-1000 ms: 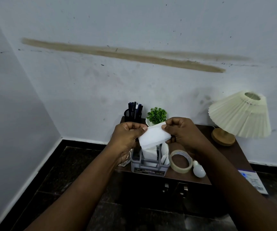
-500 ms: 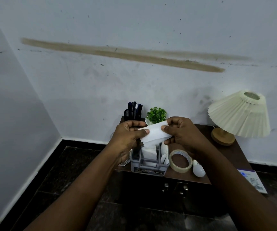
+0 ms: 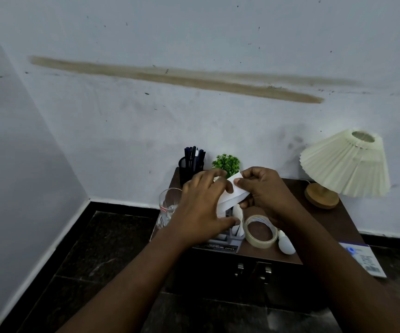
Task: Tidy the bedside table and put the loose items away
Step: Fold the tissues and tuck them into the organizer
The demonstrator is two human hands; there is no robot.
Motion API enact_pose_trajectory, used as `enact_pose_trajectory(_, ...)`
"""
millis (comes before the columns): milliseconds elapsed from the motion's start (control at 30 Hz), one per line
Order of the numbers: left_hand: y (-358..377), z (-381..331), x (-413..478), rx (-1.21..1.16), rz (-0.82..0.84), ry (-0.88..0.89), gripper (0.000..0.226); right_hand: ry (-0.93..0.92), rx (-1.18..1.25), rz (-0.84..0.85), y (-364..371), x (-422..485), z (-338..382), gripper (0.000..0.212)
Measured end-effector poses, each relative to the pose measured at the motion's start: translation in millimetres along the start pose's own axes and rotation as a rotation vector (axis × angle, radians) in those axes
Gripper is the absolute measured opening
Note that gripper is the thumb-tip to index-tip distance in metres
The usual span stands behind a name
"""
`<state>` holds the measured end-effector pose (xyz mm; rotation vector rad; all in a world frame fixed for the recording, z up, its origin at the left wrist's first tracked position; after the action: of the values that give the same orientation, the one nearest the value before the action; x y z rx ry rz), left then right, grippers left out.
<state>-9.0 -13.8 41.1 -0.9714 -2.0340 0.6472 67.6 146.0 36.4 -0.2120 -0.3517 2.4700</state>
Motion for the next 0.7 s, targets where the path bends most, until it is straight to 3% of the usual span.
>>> enact_pose_trajectory(233, -3, -7, 3, 0.075, -0.072, 0.090, 0.019, 0.042, 0.021, -0.035, -2, -1, -1, 0.012)
enact_pose_trajectory(367, -2, -5, 4, -0.025, -0.087, 0.040, 0.016, 0.030, 0.023, -0.015, 0, -2, 0, 0.010)
enact_pose_trajectory(467, -1, 3, 5, -0.246, -0.143, -0.059, 0.014, 0.012, 0.016, -0.035, -1, -1, 0, 0.013)
enact_pose_trajectory(600, -1, 18, 9, -0.665, -0.242, -0.375, 0.012, 0.042, 0.001, -0.075, -3, 0, 1, 0.044)
enact_pose_trajectory(700, -2, 25, 10, -1.014, -0.299, -0.569, 0.014, 0.046, -0.008, 0.024, 0, 1, 1, 0.056)
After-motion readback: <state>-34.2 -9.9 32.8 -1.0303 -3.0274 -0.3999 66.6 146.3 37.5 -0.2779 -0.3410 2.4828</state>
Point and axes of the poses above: each hand's wrist, its own x-axis towards the middle knuckle, its own y-axis out of the palm, z = x × y, the point moved 4 cm from there along x, towards the middle knuckle, and after that the axes turned 13 degrees about -x, right-handed, at the moved point
